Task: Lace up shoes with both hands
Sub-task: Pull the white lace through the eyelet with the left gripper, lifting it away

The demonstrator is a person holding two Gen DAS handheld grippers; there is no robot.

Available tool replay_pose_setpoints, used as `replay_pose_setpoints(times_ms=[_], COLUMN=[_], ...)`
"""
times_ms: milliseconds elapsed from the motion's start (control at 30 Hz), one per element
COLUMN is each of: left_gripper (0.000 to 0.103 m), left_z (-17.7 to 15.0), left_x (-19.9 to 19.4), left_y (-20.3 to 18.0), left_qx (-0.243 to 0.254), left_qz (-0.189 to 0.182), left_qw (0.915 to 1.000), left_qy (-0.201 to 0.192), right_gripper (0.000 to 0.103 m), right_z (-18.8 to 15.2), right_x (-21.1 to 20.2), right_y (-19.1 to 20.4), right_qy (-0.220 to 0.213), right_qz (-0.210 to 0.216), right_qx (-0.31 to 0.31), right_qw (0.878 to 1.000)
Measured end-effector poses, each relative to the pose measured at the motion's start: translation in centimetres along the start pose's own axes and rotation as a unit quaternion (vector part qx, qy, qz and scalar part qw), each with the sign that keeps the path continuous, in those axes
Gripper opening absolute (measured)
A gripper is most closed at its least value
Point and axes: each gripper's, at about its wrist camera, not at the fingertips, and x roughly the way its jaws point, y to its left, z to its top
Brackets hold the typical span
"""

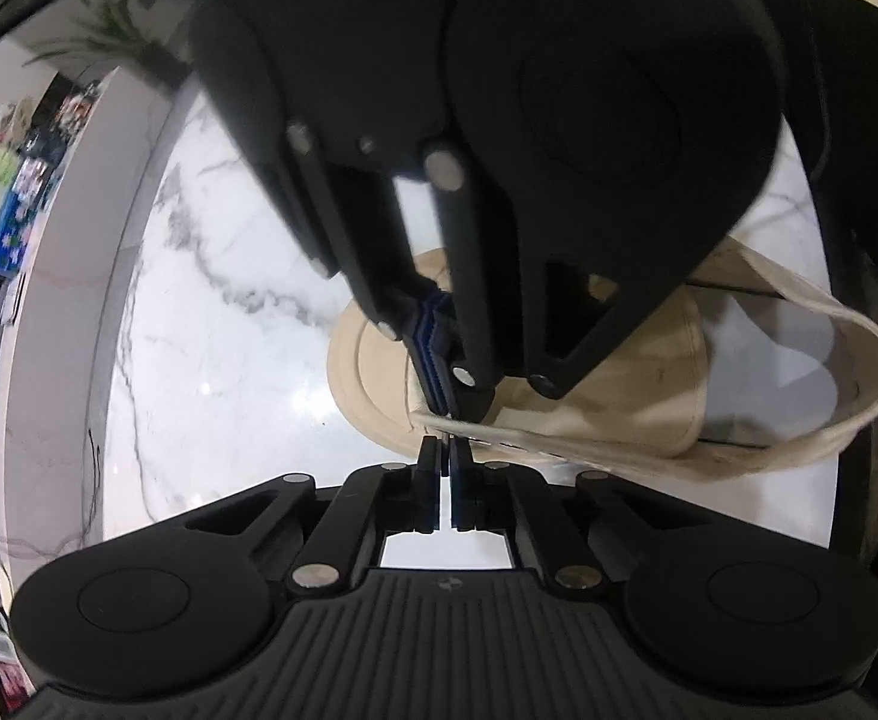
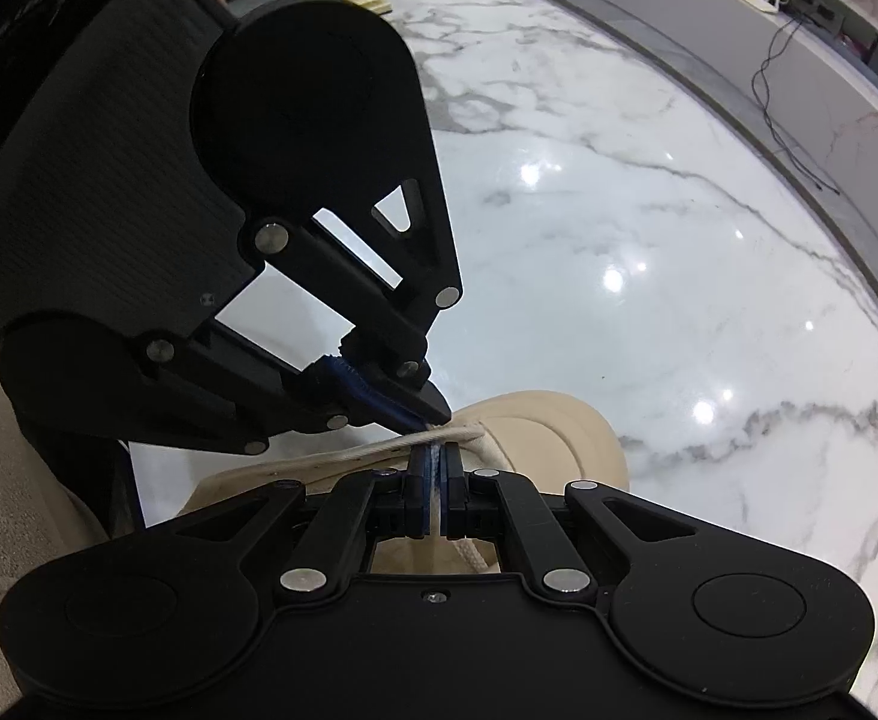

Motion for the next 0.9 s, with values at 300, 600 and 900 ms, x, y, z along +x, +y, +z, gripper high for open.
replay_pose_setpoints(times_ms=[300, 600, 900], left_gripper=[0.002, 0.002, 0.002], left_z=[-1.6, -1.1, -7.6], left_x=[-0.3, -2.8, -9.9], left_y=[2.1, 2.7, 2.5], left_qx=[-0.051, -0.081, -0.136], left_qz=[0.001, 0.040, 0.122], left_qw=[0.9986, 0.9957, 0.9808], left_qy=[-0.009, 0.020, 0.069], right_gripper=[0.020, 0.030, 0.014], right_z=[-2.8, -5.7, -7.2], right_x=[-3.4, -5.1, -4.6], right_y=[1.1, 2.9, 3.5], right_qy=[-0.031, -0.039, -0.036], right_qz=[-0.033, -0.066, -0.067], right_qx=[0.051, 0.095, 0.132], right_qw=[0.998, 0.993, 0.988])
